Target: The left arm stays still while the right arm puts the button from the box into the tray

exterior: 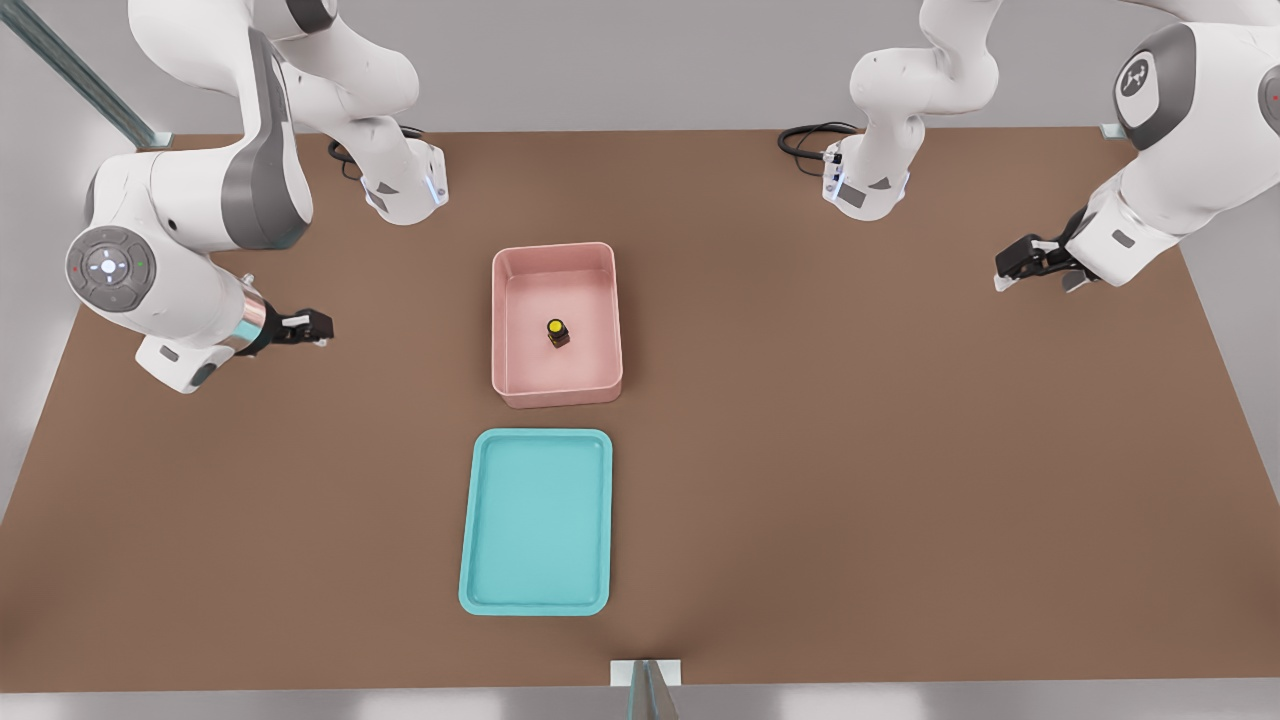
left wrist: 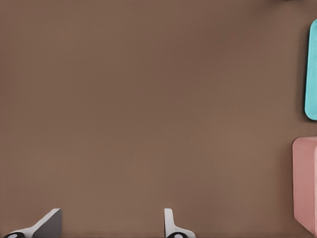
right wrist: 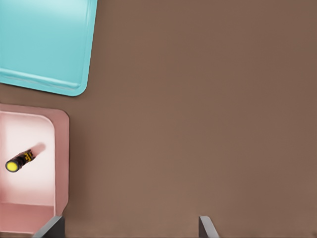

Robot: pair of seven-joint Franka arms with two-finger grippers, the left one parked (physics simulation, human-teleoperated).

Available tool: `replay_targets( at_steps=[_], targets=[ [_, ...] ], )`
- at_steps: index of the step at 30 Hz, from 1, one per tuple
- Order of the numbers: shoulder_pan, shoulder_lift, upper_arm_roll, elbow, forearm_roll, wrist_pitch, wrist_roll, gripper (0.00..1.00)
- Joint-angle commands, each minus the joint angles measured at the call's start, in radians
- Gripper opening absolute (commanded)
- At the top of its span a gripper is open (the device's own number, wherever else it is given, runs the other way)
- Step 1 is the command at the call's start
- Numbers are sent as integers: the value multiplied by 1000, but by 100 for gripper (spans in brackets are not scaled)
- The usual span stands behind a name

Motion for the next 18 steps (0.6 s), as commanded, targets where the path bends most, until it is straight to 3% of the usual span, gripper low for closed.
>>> replay_targets(
  at_steps=[1, 3, 5, 7, 9, 12, 18],
  targets=[
    [2, 0, 0, 0, -1, -13, -37, 100],
    [98, 91, 106, 14, -5, -2, -6, 100],
    [409, 169, 115, 22, 1, 96, 236, 100],
    [552, 253, 118, 14, 39, 291, 385, 100],
    [560, 258, 146, -128, 39, 519, 443, 100],
    [540, 144, 150, -466, 38, 840, 443, 100],
    [538, 109, 150, -739, 38, 1061, 534, 100]
  ],
)
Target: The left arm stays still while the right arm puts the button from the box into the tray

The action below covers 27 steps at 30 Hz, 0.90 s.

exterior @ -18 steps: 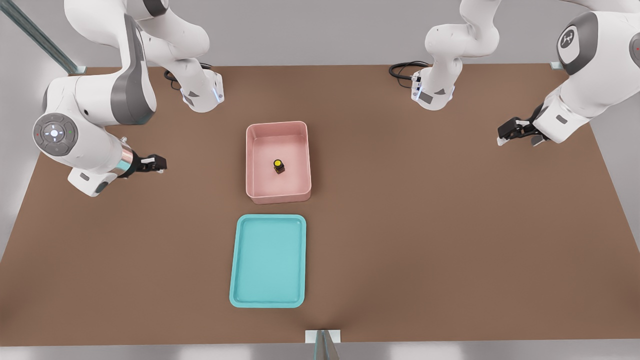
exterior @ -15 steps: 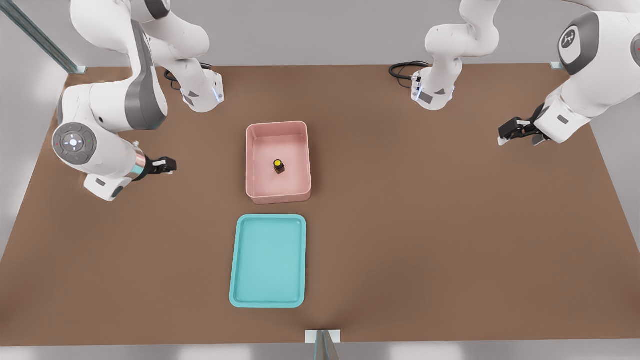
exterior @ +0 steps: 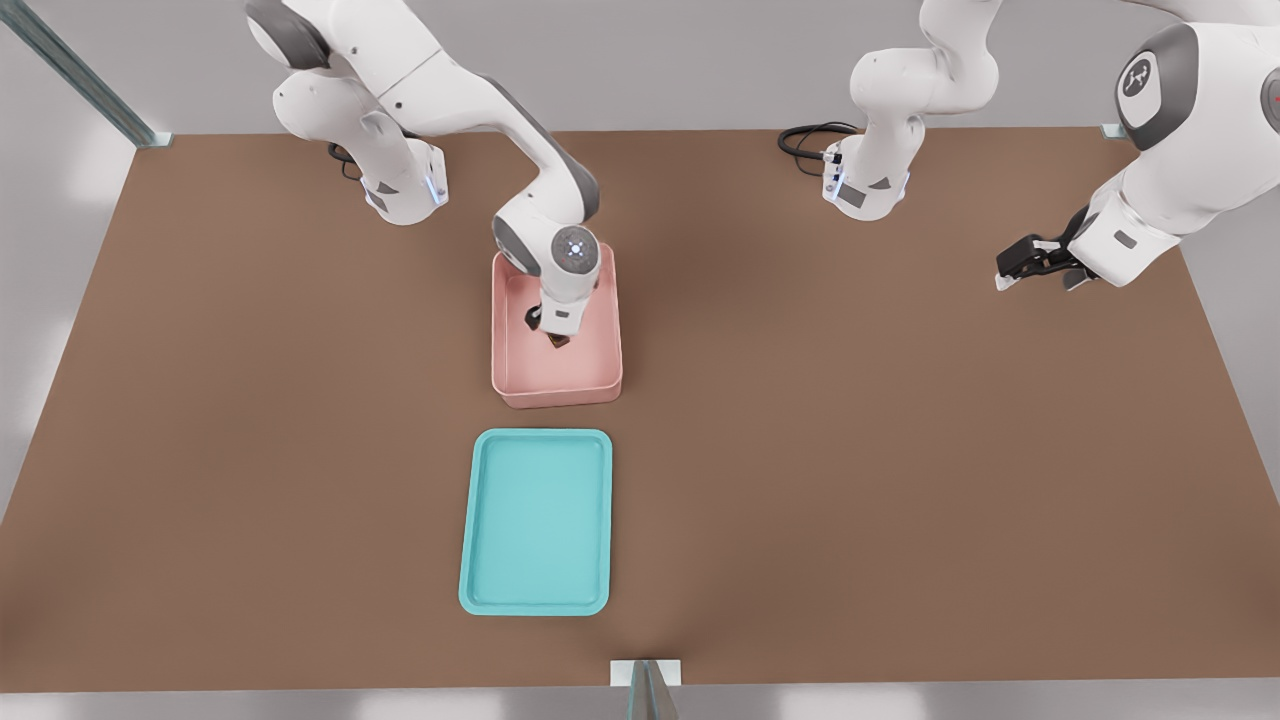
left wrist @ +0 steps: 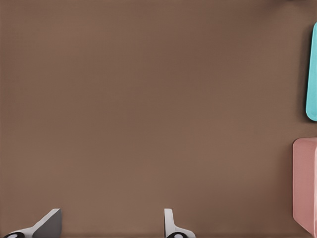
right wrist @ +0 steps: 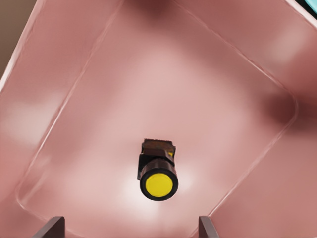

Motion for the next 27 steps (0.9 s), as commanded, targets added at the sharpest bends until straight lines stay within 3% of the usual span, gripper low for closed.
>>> replay_targets(
  at_steps=[1, 11, 21, 26, 27],
  targets=[
    [-4, 18, -3, -26, 2, 271, 280, 100],
    [-25, 96, -3, -105, -1, 363, 270, 100],
    [-30, 65, -3, -180, -1, 390, 263, 99],
    [-30, 74, -1, -180, -1, 395, 259, 63],
    [-30, 76, -3, -181, -1, 393, 259, 62]
  ],
)
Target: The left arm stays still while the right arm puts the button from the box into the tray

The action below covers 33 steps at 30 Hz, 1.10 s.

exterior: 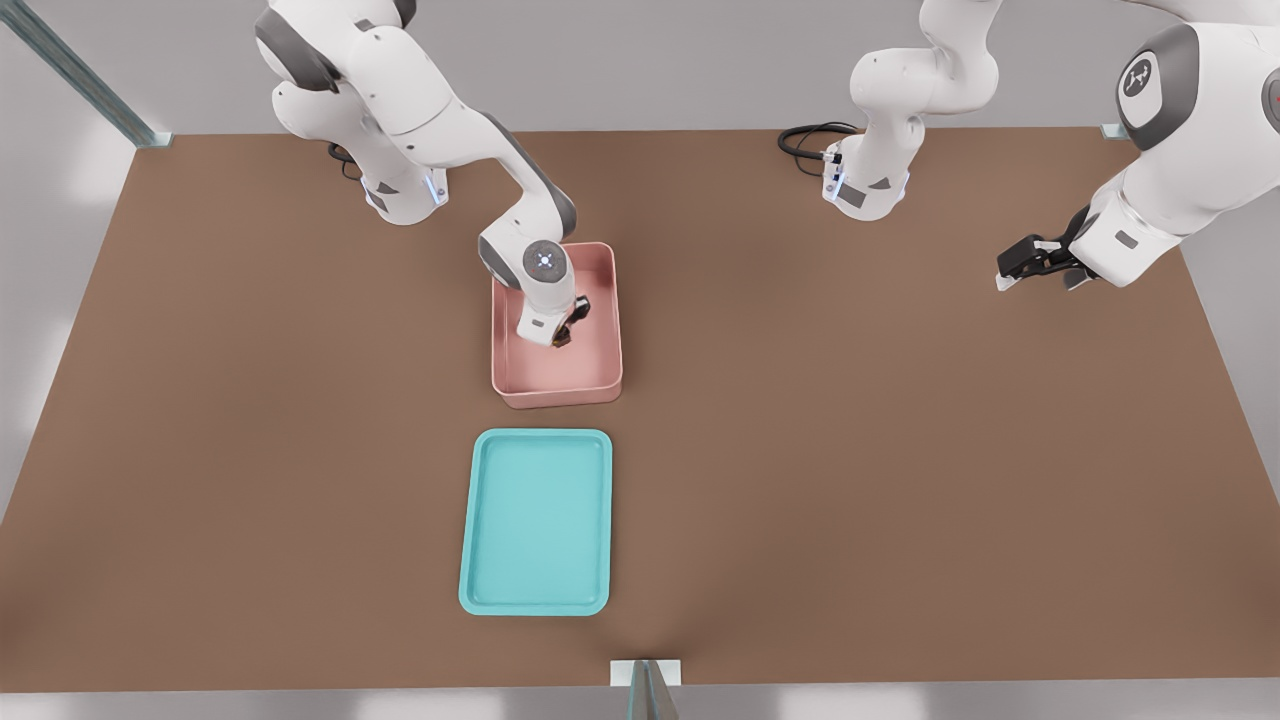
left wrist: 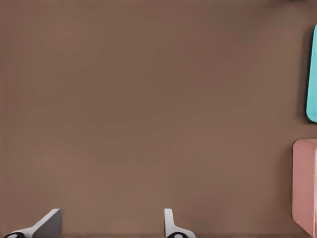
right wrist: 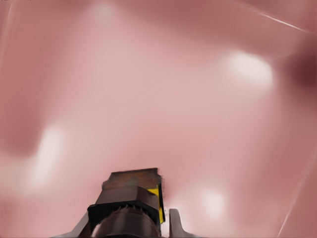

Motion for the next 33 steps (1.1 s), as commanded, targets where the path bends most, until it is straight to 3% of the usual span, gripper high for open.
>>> replay_targets(
  at_steps=[1, 2, 6, 8, 11, 13, 15, 16, 17, 21, 22, 23, 24, 25, 26, 27, 28, 29, 30, 33],
  targets=[
    [1, 0, 0, -1, 1, 6, 48, 55],
    [0, 0, 0, -5, 1, 5, 38, 47],
    [-95, -62, 34, 56, 2, -86, 10, 46],
    [-172, -73, 33, 272, 1, -239, -145, 46],
    [-322, 129, 17, 619, -94, -285, -403, 46],
    [-333, 304, 11, 771, -97, -274, -433, 46],
    [-332, 390, 25, 825, -91, -267, -421, 46],
    [-332, 408, 28, 834, -90, -264, -421, 49],
    [-330, 410, 28, 834, -90, -262, -420, 100],
    [-330, 399, 28, 845, -87, -270, -423, 100],
    [-356, 318, 49, 839, -85, -336, -436, 100],
    [-519, 208, 200, 849, -90, -524, -456, 100],
    [-602, 62, 223, 865, -87, -742, -501, 100],
    [-664, 2, 218, 944, -90, -986, -496, 100],
    [-744, 0, 212, 1009, -116, -1181, -493, 100],
    [-775, -24, 209, 1009, -166, -1222, -490, 100],
    [-741, -101, 165, 1001, -162, -1282, -498, 100],
    [-543, -246, -61, 894, -96, -1282, -489, 100],
    [-549, -299, -70, 806, -68, -1250, -481, 100],
    [-556, -306, -79, 797, -68, -1249, -476, 100]
  ],
)
